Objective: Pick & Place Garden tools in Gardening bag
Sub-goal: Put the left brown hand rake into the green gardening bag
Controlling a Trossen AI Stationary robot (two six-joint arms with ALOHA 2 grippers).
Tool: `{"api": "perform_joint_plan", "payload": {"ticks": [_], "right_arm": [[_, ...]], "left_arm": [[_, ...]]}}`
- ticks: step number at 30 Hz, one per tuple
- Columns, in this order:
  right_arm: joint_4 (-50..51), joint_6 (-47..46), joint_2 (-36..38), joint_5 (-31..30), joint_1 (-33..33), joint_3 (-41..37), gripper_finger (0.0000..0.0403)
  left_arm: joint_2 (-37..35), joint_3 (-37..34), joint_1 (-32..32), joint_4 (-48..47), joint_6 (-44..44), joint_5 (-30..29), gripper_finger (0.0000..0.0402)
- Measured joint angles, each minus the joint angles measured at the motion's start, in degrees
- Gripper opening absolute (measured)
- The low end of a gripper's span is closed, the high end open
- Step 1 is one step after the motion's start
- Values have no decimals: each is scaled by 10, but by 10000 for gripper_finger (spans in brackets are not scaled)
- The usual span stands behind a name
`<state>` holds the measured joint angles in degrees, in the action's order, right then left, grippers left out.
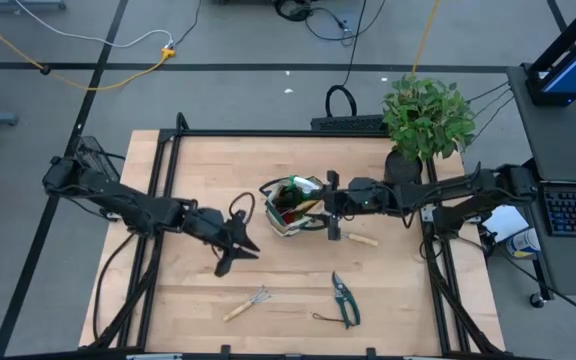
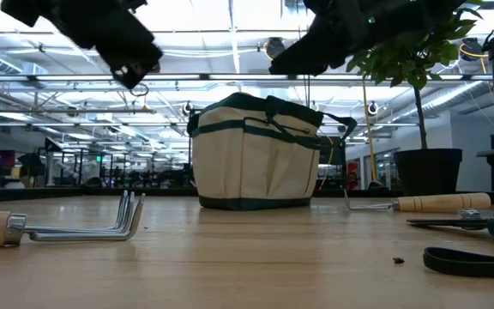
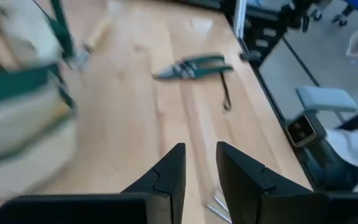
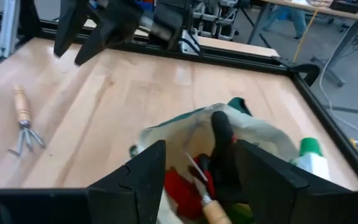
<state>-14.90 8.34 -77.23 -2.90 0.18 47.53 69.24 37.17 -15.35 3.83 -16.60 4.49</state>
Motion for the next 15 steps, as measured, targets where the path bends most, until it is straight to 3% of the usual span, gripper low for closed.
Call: {"api": "perform_joint_plan", "payload": {"ticks": [8, 15], "right_arm": [[1, -39, 0, 0, 26, 0, 183], [1, -47, 0, 0, 48, 0, 183]], "left_arm": [[65, 0, -69, 6, -34, -58, 93], [116, 0, -92, 7, -80, -128, 93]]}}
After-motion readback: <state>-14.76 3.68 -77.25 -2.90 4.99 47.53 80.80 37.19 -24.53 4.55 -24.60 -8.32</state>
